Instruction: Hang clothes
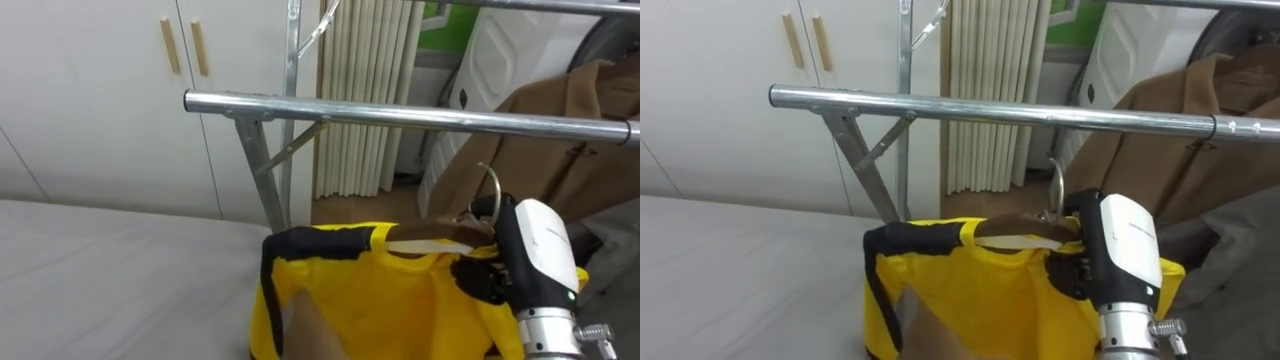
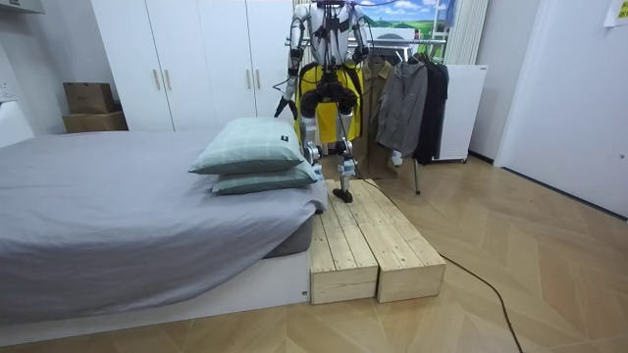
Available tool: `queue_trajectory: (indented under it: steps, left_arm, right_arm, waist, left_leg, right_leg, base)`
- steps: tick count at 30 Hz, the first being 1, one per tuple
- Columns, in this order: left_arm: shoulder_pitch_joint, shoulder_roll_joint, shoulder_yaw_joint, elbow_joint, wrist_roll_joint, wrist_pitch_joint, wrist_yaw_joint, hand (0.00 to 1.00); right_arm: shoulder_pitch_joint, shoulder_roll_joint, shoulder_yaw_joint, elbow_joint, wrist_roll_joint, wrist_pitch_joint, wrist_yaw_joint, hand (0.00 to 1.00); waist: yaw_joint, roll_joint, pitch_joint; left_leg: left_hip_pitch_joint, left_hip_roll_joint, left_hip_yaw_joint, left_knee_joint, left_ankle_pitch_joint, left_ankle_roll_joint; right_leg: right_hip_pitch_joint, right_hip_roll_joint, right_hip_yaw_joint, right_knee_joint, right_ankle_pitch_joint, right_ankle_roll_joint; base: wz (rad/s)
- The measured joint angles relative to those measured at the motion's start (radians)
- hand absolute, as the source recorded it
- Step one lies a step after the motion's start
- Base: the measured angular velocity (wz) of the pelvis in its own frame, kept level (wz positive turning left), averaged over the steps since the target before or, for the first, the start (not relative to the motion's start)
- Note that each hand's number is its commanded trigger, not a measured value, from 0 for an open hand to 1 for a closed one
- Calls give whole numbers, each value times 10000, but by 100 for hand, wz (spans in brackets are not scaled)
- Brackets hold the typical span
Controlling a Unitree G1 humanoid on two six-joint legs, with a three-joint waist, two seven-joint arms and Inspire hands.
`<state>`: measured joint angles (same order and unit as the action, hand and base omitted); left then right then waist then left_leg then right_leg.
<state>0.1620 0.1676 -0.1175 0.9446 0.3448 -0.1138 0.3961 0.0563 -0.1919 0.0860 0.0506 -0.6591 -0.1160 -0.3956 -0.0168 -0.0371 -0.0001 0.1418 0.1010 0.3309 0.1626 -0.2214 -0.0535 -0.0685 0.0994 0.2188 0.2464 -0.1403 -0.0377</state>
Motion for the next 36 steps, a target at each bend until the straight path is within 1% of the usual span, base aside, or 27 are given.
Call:
queue_trajectory:
  steps: [4,11,14,17,26,28,30,36]
  left_arm:
    - [133,1,204,-2,0,6,-2,0]
    - [189,-10,268,-3,9,10,-153,0]
    - [178,-6,268,52,0,8,-152,0]
    - [187,-8,265,307,-3,7,-152,0]
    - [101,-6,286,580,1,-5,-149,0]
    - [52,-12,339,587,4,-8,-149,0]
    - [20,-16,384,588,2,-15,-150,0]
    - [-148,-23,422,703,16,-20,-178,0]
  right_arm:
    - [0,-21,-22,-18,-1,0,-171,100]
    - [-8,-21,-112,-643,73,-2,-311,100]
    - [-13,-23,-323,-675,239,-10,-507,100]
    - [-21,-23,-349,-688,377,-11,-612,100]
    - [-228,-23,-348,-722,475,-71,-870,100]
    - [-232,-23,-348,-723,479,-80,-886,100]
    - [-242,-23,-348,-723,569,-177,-886,100]
    - [-515,-23,-345,-723,1114,-210,-853,100]
  waist:
    - [-20,-40,-23]
    - [57,-88,-22]
    - [221,-147,13]
    - [250,-189,40]
    - [406,-196,55]
    - [464,-206,67]
    - [510,-207,91]
    - [556,-176,114]
  left_leg:
    - [0,34,-9,-1,-1,-1]
    - [-1,77,-9,-1,0,-5]
    - [6,77,-5,-1,0,-5]
    - [7,77,-4,-10,-1,-5]
    - [6,77,-13,-32,-1,-6]
    - [5,78,-13,-35,-1,-6]
    - [9,79,-20,-39,-1,-6]
    - [11,78,-48,-110,-1,-7]
  right_leg:
    - [-5,37,-4,-2,12,-4]
    - [-3,90,4,-35,76,-46]
    - [0,91,11,-32,78,-50]
    - [6,89,5,-50,79,-50]
    - [23,88,7,-74,83,-54]
    - [65,86,10,-78,83,-54]
    - [98,81,7,-98,83,-54]
    - [97,78,-18,-147,95,-54]
  base:
    - [0]
    - [0]
    - [0]
    - [0]
    - [0]
    - [0]
    - [0]
    - [0]
